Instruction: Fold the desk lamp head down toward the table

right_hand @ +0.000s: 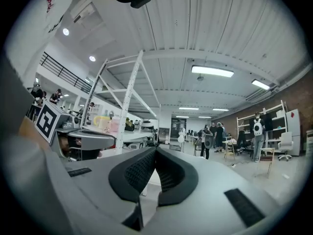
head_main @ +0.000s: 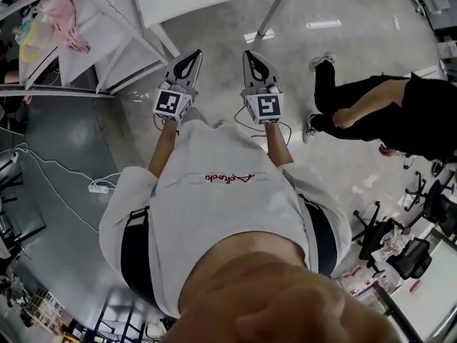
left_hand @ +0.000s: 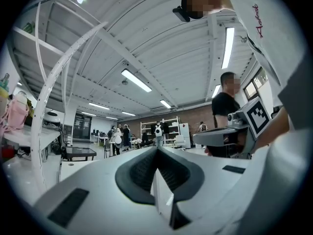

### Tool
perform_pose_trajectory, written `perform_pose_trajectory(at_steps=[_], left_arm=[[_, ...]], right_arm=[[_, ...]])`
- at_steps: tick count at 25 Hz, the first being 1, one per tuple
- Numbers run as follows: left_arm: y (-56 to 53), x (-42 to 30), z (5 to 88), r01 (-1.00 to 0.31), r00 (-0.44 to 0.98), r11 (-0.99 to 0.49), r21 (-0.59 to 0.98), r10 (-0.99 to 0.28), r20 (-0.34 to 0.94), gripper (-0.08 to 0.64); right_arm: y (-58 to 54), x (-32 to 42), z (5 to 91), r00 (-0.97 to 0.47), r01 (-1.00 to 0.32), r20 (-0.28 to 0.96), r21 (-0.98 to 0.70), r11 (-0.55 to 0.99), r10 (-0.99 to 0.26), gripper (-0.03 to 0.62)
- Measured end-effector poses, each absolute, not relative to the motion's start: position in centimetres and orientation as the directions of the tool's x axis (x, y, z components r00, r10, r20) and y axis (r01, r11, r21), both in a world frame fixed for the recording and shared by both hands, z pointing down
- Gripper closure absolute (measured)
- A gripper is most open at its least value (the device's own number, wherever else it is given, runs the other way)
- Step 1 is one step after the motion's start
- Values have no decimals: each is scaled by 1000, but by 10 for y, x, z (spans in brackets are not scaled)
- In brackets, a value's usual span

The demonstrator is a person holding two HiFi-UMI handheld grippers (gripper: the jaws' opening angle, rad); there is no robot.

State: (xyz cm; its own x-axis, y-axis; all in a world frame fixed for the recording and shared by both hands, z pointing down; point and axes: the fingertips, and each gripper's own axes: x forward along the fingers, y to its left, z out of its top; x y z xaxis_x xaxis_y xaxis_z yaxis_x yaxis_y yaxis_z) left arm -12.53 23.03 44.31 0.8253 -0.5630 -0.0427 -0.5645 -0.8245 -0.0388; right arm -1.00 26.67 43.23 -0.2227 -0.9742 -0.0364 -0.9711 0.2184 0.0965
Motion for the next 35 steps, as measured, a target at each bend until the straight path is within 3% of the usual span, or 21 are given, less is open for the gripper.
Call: perform_pose_trajectory(at_steps=[20, 35], left_arm=[[182, -82, 462, -549, 836, -835, -24, -548, -38, 537], [-4, -21, 471, -535, 844, -845, -2, -535, -40, 537]], right_arm=[[225, 30, 446, -217, -971, -37, 113, 212, -975, 568], [62, 79, 441, -202, -972, -33, 126, 196, -979, 568]])
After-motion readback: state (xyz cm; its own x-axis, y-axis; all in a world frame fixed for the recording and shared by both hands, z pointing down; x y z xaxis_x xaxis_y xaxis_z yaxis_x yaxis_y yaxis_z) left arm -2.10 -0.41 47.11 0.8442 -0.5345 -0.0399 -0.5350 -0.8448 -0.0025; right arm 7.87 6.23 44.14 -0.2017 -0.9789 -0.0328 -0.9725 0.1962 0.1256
